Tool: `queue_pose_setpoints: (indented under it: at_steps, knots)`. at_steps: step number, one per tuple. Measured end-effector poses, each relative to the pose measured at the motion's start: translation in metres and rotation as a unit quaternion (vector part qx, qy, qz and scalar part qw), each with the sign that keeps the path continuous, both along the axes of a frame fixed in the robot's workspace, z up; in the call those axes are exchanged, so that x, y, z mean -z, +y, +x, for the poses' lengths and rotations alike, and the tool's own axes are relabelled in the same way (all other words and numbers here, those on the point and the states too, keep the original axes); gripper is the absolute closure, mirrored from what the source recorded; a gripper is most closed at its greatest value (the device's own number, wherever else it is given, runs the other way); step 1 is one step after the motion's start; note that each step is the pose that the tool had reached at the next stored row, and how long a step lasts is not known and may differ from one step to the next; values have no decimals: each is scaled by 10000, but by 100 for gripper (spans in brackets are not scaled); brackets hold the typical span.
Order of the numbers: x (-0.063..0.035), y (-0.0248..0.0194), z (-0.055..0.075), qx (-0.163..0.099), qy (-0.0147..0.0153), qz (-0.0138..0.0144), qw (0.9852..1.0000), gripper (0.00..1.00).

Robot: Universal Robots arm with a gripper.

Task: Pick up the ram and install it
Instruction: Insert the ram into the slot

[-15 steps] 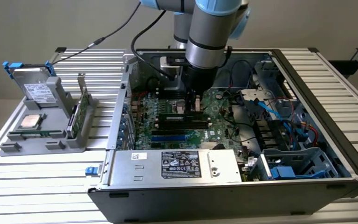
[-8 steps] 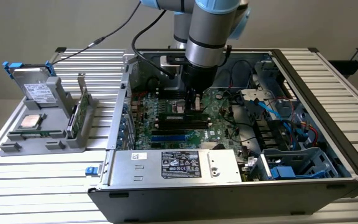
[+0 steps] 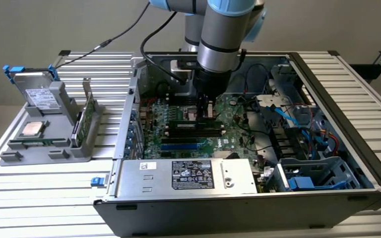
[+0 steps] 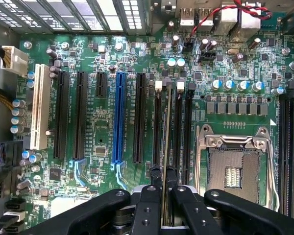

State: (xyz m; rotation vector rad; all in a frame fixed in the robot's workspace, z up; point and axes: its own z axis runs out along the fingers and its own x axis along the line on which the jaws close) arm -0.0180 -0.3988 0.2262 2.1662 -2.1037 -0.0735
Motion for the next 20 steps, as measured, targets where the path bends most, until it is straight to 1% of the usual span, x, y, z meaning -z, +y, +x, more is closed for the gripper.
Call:
queue_pose_setpoints:
  at_steps: [7,10,12,17,20]
  knots:
    - [6,0,0,-1,-1,-1,10000,86]
    - [8,1,0,-32,-2,-6,10000,86]
    - [7,2,0,-99,-5,-24,9999,86]
    - [6,2,0,-278,-5,-83,9996,86]
    - [10,4,0,-302,-9,-129,9995,86]
